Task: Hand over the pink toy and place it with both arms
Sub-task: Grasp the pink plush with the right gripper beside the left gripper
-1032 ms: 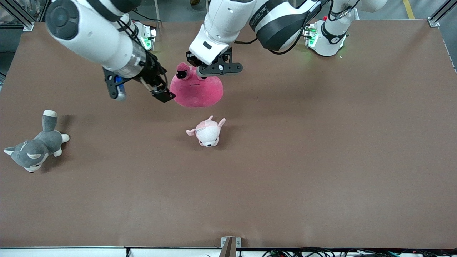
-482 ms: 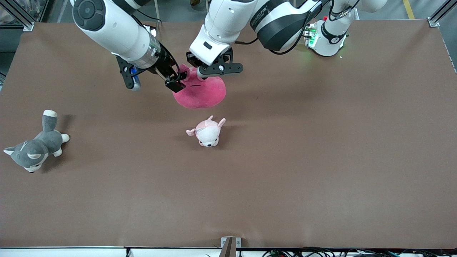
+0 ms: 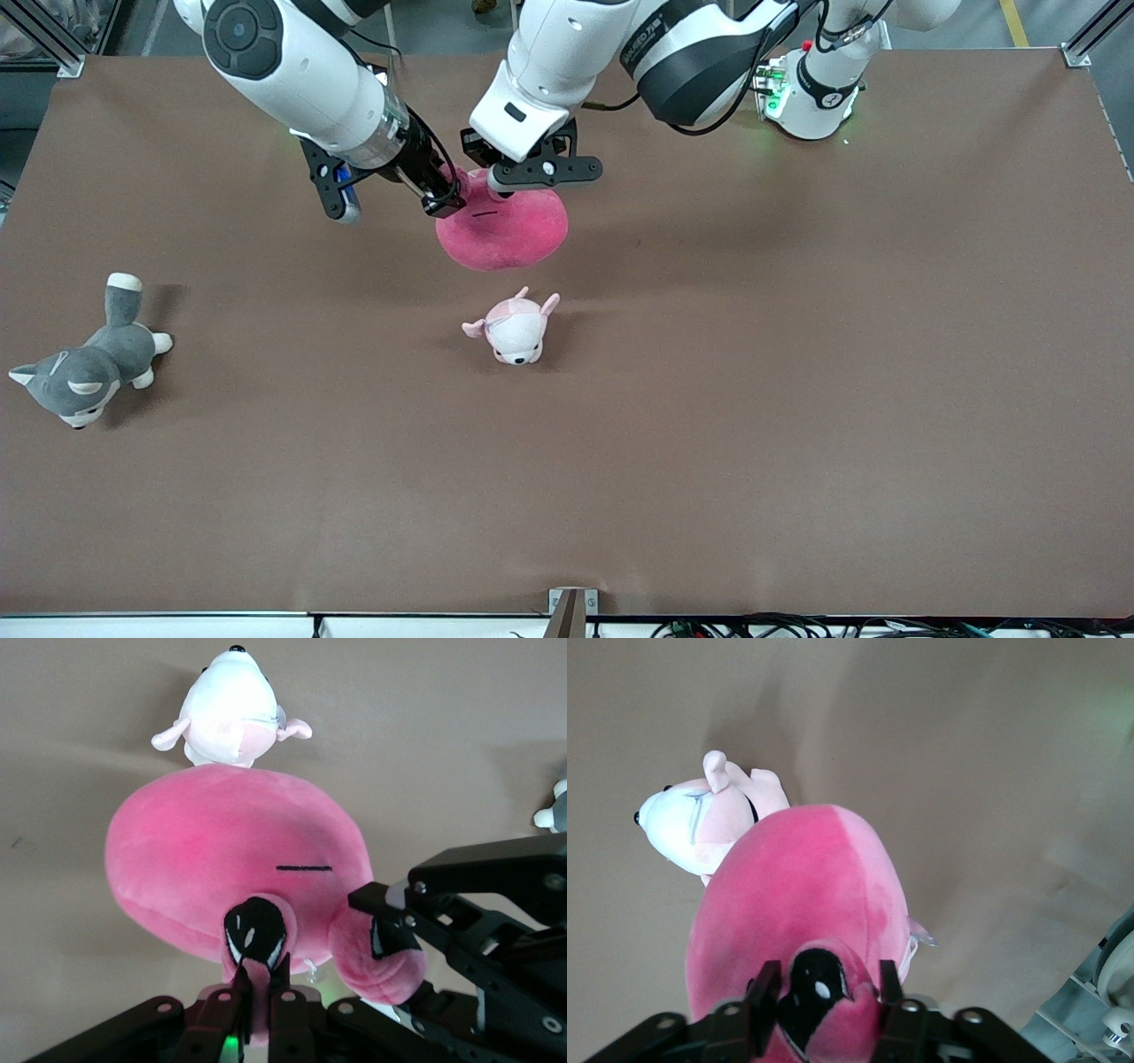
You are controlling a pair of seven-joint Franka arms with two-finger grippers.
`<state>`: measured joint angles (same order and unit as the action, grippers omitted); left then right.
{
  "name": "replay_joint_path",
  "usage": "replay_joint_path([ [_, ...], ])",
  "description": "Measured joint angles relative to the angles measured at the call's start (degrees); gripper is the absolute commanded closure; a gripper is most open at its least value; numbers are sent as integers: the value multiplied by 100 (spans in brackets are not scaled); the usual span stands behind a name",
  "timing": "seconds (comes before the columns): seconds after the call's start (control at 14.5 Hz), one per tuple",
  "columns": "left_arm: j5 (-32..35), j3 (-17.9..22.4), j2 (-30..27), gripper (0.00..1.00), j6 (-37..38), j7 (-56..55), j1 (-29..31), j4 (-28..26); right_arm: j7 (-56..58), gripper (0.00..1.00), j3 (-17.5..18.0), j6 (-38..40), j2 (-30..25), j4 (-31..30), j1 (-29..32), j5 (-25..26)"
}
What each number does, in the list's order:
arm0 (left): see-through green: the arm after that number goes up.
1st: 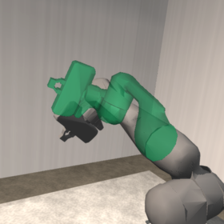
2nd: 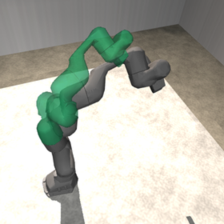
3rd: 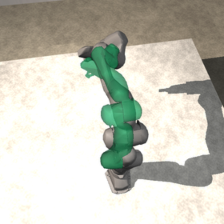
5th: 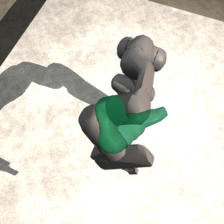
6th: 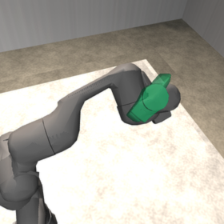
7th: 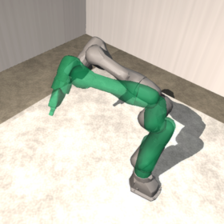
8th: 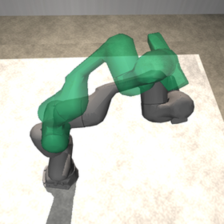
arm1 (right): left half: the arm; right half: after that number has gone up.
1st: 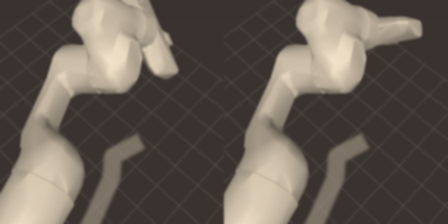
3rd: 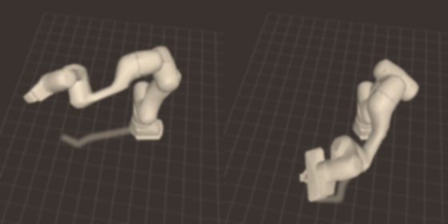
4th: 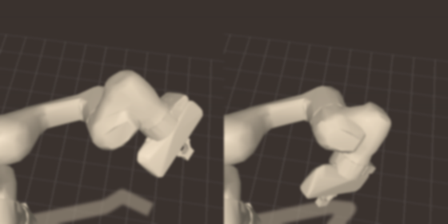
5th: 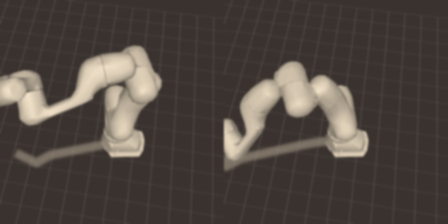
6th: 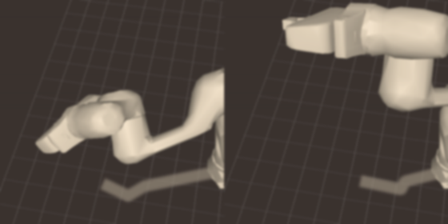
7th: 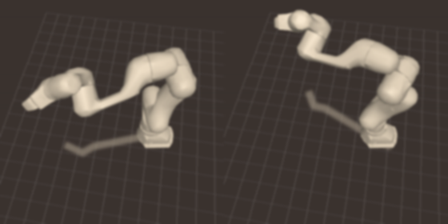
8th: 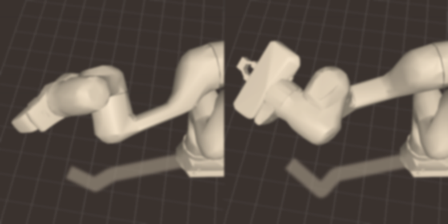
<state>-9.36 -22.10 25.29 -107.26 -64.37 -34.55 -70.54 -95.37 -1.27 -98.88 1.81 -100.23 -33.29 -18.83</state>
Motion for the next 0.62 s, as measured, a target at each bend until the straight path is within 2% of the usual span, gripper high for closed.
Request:
replay_joint_path([
  [0.28,0,0,0,99,-12,0,-5,0,0,100,-1,-26,-9,0,0,0],
  [0.41,0,0,0,95,-13,0,-5,0,0,100,-2,-35,-13,0,0,0],
  [0.48,0,0,0,85,-15,-2,-5,0,0,100,-2,-37,-14,0,0,0],
  [0.55,0,0,0,70,-22,-4,-3,1,0,100,-3,-41,-14,0,0,0],
  [0.62,0,0,-1,28,-30,-6,1,5,0,100,-7,-48,-14,0,0,0],
])
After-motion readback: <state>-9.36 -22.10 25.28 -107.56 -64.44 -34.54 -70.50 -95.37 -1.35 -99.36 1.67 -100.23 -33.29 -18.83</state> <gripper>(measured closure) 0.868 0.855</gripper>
